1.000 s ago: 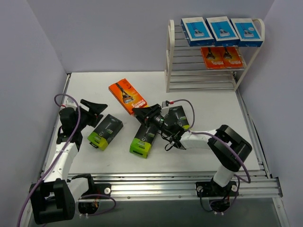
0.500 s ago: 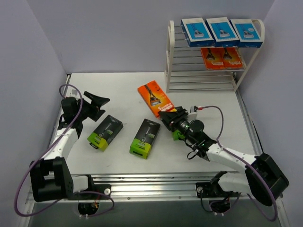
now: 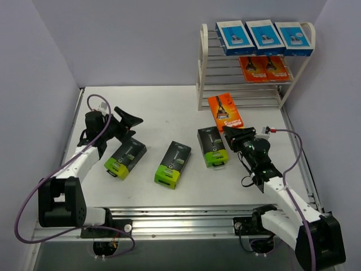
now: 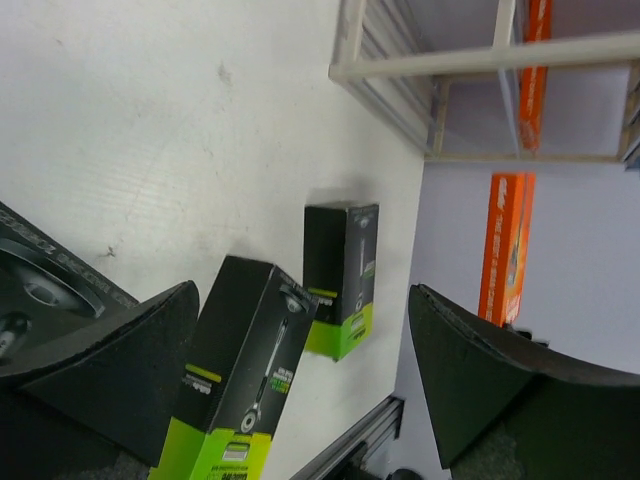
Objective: Place and organize the shaving razors onto the shelf
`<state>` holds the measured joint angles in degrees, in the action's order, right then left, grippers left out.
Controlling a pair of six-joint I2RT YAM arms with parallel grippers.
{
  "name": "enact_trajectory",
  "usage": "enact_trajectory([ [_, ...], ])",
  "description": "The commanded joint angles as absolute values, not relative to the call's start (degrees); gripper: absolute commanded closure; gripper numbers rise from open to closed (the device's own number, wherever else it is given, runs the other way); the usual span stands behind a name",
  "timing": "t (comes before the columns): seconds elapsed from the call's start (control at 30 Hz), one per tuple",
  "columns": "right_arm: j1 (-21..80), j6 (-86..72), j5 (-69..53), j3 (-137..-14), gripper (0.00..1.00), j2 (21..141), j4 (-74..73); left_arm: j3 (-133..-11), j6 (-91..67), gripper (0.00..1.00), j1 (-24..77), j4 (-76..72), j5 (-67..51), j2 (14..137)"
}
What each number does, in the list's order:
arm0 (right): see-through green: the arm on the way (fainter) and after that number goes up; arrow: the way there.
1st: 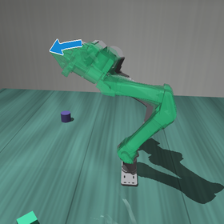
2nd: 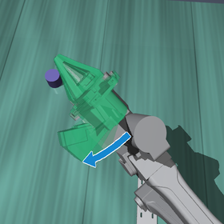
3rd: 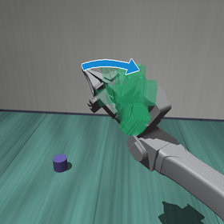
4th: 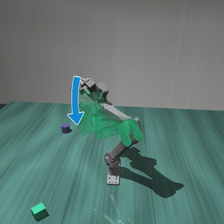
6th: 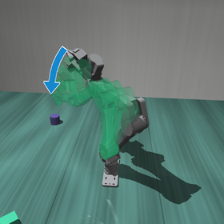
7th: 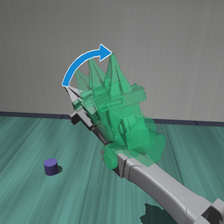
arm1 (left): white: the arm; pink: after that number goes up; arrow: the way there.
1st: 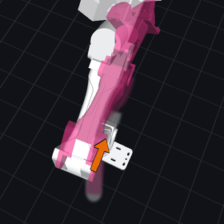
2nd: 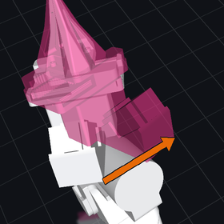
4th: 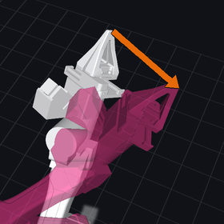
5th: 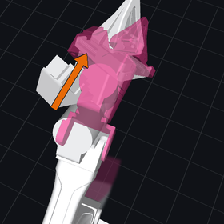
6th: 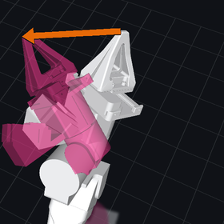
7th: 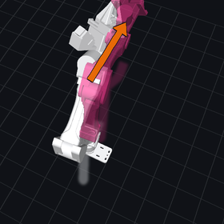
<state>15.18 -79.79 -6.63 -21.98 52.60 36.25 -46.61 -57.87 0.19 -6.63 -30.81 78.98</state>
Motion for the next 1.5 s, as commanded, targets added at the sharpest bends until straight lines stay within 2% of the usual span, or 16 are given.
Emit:
enact_trajectory([
  [0.0, 12.4, -76.8, -9.6, -24.3, 1.0, 54.9, 38.1, -53.9, -49.9, 0.06, 4.6, -1.0, -28.1, 76.0],
  [0.13, 8.7, -74.7, -10.5, -28.4, 1.0, 58.0, 37.4, -58.9, -39.3, 0.06, 7.6, 8.9, -24.8, 75.8],
  [0.33, 5.2, -72.1, -12.1, -33.6, 1.0, 63.7, 38.1, -57.0, -37.6, 0.06, 9.0, 9.0, -23.2, 70.7],
  [0.93, 0.6, -69.0, -17.2, -58.3, 1.0, 88.6, 42.4, -56.3, -39.3, 0.03, 7.6, 7.6, -25.7, 72.3],
  [1.47, 0.6, -72.3, -14.0, -71.1, 1.0, 104.7, 50.3, -55.3, -42.0, 0.04, 5.7, 5.3, -28.5, 75.6],
])
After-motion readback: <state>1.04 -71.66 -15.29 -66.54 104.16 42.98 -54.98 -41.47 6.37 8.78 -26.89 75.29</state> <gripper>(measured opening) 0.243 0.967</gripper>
